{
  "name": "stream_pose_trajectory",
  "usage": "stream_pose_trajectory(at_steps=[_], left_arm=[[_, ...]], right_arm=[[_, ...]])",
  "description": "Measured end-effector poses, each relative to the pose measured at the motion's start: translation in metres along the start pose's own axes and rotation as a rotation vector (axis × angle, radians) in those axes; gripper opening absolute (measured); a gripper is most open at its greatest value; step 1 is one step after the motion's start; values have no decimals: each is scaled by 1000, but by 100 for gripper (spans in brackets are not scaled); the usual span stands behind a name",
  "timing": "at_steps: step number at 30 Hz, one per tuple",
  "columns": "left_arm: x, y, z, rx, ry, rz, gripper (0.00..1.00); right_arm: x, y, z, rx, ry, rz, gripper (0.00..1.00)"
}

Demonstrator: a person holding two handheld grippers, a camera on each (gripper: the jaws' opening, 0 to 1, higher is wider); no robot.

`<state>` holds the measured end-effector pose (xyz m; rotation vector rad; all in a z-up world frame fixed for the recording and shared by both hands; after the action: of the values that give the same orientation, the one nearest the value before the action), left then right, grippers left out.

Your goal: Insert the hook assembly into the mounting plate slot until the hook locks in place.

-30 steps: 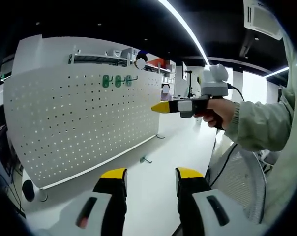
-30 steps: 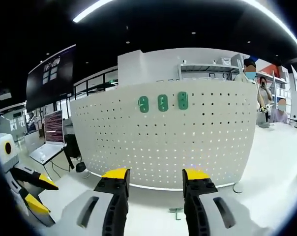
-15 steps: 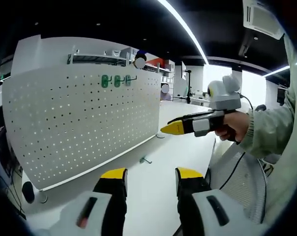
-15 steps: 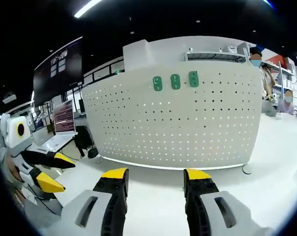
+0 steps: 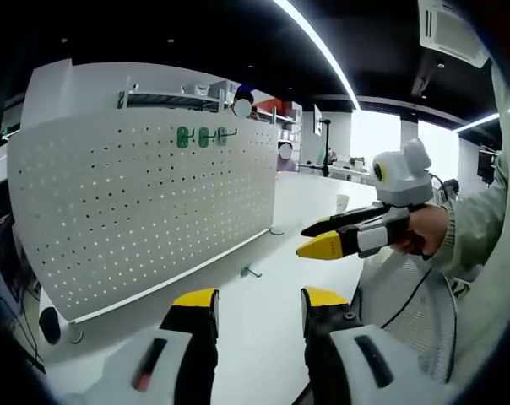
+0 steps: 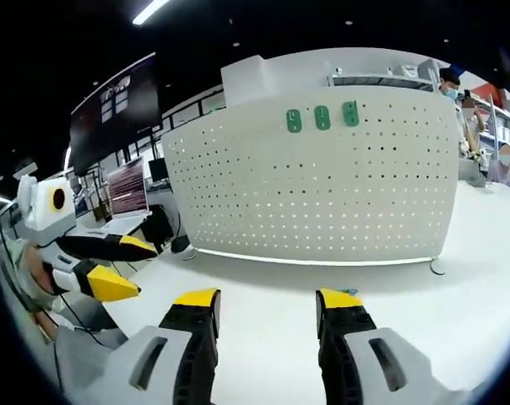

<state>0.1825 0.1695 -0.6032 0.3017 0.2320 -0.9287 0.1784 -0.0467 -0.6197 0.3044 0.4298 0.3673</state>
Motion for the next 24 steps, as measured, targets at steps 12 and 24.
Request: stream_pose_trajectory(at_steps=[12, 24], left_arm=[[0, -5, 0, 4, 3, -10, 41], [10, -12, -2, 8, 25, -49, 41]], right_arm=[[-13, 15, -20, 10, 32, 35, 43], [-23, 17, -33, 57, 42, 48, 42]])
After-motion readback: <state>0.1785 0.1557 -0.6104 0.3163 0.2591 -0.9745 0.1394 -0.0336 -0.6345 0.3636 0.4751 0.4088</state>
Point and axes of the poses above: the point that each gripper's makers call its tool centre point, and the gripper's own axes: x roughly forward along the fingers, y roughly to its left, z roughly out of its top, the point moved 9 cm from there along -x, roughly backward along the fingers, and after that the axes turned 13 degrees about x, right-handed, at the moved point
